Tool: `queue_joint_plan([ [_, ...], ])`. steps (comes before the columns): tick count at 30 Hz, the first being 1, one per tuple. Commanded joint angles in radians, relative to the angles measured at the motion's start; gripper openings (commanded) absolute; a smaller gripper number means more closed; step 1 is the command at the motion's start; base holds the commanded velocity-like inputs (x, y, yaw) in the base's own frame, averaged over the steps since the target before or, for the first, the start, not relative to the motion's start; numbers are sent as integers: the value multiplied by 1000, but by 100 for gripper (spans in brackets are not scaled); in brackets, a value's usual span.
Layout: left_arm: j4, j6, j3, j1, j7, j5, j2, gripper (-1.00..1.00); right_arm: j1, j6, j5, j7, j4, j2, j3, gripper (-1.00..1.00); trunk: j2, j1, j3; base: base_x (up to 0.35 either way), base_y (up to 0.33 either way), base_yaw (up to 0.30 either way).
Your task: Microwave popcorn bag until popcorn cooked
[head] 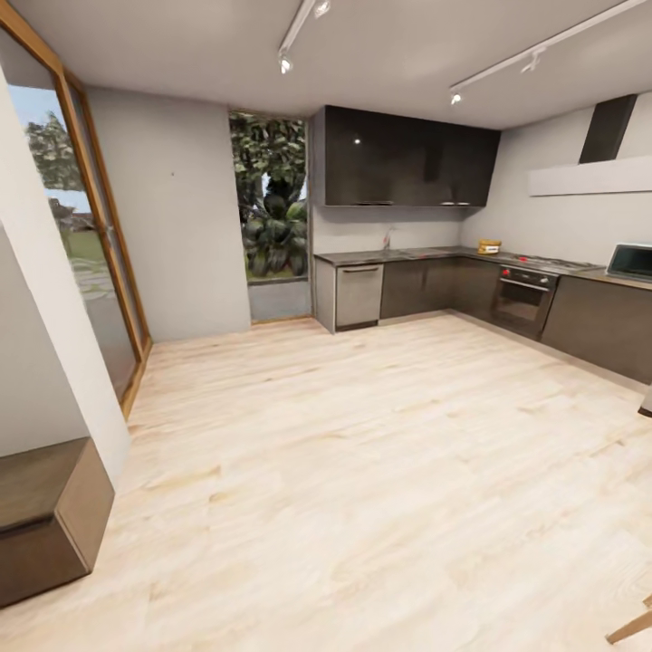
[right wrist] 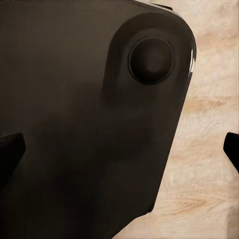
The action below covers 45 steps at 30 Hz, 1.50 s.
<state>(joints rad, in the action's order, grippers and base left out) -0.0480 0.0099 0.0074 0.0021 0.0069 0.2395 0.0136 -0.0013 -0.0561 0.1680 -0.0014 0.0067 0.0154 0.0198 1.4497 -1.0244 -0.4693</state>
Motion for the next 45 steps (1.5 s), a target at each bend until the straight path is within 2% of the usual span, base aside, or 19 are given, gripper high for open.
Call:
queue_joint_plan([
  [1,-1,-3,0,0,1,6,0,100,0,-4,4,0,1,0,0,100,0,-1,-1,323,92,0],
  [27,-7,-14,-11,1,0,-4,5,100,0,-5,9,-2,-1,0,5,100,0,-1,-1,323,82,0],
  [45,-7,-15,0,0,1,2,3,100,0,-5,9,-2,-1,0,5,100,0,-1,-1,323,39,0],
])
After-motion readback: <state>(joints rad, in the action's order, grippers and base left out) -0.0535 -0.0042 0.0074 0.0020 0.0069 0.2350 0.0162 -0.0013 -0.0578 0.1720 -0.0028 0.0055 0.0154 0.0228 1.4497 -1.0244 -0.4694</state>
